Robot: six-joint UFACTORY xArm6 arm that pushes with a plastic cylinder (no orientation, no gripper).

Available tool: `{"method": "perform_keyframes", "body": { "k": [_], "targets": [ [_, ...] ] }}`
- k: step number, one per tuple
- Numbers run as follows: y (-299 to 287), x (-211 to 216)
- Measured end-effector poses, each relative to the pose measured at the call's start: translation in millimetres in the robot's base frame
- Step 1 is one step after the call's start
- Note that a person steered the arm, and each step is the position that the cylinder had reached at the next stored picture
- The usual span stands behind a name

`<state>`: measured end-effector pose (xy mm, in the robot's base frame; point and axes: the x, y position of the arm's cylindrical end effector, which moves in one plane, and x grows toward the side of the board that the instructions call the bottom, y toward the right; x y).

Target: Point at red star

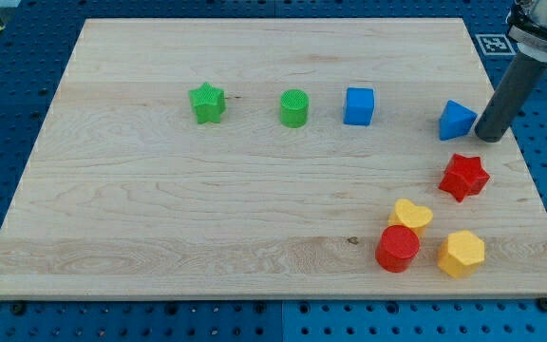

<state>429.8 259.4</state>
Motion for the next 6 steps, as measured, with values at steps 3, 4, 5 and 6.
{"method": "perform_keyframes", "body": {
  "k": [3, 4, 5, 6],
  "targets": [
    [-42.3, -2.0],
    [-42.3, -2.8],
    [-44.2, -11.6],
    [-45.8, -15.7]
  ]
}}
